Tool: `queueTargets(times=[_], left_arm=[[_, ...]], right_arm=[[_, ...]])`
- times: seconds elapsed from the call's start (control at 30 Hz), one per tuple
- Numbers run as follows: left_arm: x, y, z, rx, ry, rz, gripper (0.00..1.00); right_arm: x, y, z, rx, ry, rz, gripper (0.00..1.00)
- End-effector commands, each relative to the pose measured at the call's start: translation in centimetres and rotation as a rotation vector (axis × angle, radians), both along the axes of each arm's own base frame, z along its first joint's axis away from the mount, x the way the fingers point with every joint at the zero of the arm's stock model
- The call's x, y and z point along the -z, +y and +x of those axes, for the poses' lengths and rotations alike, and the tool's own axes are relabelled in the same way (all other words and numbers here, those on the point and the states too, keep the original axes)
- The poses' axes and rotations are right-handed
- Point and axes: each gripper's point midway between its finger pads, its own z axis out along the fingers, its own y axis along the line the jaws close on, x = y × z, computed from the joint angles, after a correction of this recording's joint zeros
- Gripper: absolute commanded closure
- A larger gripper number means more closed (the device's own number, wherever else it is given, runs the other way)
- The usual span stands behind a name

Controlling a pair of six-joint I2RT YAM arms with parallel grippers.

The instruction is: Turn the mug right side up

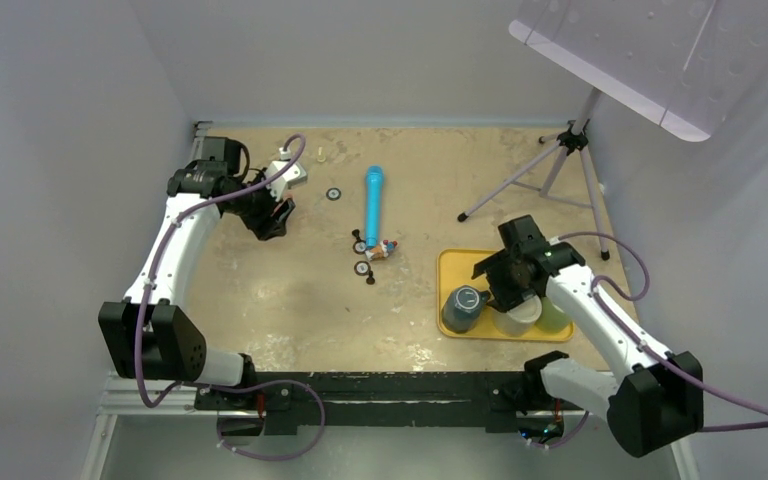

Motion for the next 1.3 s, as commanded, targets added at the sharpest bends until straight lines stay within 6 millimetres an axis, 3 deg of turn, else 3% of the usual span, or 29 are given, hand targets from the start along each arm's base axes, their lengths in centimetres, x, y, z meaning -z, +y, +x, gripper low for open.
queueTargets(times=[0.0, 0.13, 0.3, 0.37, 0.4, 0.43, 0.47, 0.57, 0.7, 0.8, 1.0, 1.07, 1.2, 1.27], left_arm=[[-0.9, -0.5, 0.6, 0.010, -0.048, -0.021, 0.39], [-1.0, -0.8, 0.6, 0.010, -0.043, -0.039, 0.39], [-1.2, -0.9, 0.8, 0.005, -0.044, -0.046, 0.39], [-1.3, -1.0, 0.7, 0.005, -0.040, -0.050, 0.39], [-1.2, -1.0, 0.6, 0.005, -0.037, -0.051, 0.39], [-1.3, -1.0, 0.5, 0.007, -0.036, -0.052, 0.39], [-1.3, -1.0, 0.4, 0.009, -0.033, -0.055, 0.39], [-1.3, -1.2, 0.0, 0.015, -0.023, -0.061, 0.39], [-2.1, -2.5, -1.6, 0.068, 0.022, -0.132, 0.39], [-3.9, -4.4, -3.8, 0.148, 0.086, -0.237, 0.39], [-7.2, -7.2, -7.3, 0.246, 0.156, -0.411, 0.35], [-7.7, -8.4, -8.3, 0.285, 0.178, -0.455, 0.33], [-7.9, -10.2, -8.6, 0.315, 0.211, -0.494, 0.32], [-8.4, -10.8, -8.8, 0.333, 0.230, -0.537, 0.32]], right_arm=[[-0.4, 1.9, 1.0, -0.082, -0.030, 0.071, 0.35], [2.5, 1.6, 0.0, -0.111, 0.056, 0.033, 0.38], [3.8, 3.0, 0.7, -0.234, 0.134, 0.013, 0.48], [3.9, 2.9, 1.4, -0.266, 0.143, -0.021, 0.61], [3.9, 2.9, 1.6, -0.275, 0.144, -0.025, 0.75], [4.1, 3.1, 1.7, -0.290, 0.147, -0.022, 0.94], [4.2, 3.4, 1.9, -0.307, 0.143, -0.011, 1.00], [4.0, 4.2, 2.5, -0.384, 0.116, -0.016, 1.00], [0.6, 7.0, 5.2, -0.594, -0.051, -0.095, 1.00], [-3.7, 10.0, 7.1, -0.752, -0.256, -0.147, 1.00], [-9.4, 13.5, 6.9, -0.922, -0.575, -0.066, 1.00], [-11.4, 14.0, 7.1, -0.947, -0.694, -0.061, 1.00], [-11.9, 12.2, 8.2, -0.924, -0.712, -0.187, 1.00], [-13.5, 13.2, 7.9, -0.991, -0.783, -0.160, 1.00]])
